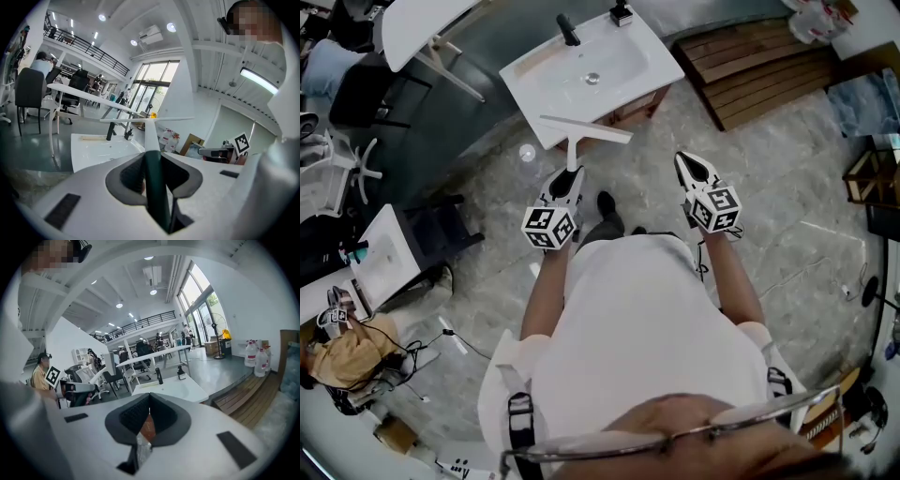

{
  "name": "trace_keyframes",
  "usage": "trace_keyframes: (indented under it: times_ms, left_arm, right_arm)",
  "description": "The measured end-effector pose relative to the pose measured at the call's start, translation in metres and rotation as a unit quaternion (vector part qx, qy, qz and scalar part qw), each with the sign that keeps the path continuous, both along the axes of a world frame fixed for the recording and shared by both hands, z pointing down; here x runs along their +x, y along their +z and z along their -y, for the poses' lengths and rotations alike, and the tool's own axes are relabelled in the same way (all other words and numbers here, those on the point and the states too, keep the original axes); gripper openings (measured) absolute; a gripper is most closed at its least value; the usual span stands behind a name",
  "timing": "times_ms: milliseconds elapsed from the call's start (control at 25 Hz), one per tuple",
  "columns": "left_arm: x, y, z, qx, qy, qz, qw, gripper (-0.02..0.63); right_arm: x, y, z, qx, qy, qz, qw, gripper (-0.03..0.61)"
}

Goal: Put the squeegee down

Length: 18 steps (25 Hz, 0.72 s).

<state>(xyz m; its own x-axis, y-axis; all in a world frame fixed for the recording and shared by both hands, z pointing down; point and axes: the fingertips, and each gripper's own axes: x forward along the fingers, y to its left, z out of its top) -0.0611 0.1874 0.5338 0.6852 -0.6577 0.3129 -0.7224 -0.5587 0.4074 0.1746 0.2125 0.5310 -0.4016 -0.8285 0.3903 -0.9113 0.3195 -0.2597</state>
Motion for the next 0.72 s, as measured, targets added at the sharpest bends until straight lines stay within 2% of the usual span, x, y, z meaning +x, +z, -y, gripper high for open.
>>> trace_keyframes:
  times_ms: [400,720]
  left_arm:
    - [-0.026,0.016,0.074,-0.009,0.029,0.003,0.9995,0.089]
    - [-0.032,0.023,0.106,-0.010,0.041,0.003,0.9991,0.089]
  right_arm:
    - [-0.022,0.007,0.058,-0.015,0.035,-0.014,0.999,0.005]
    - [-0.027,0.010,0.078,-0.018,0.050,-0.026,0.998,0.005]
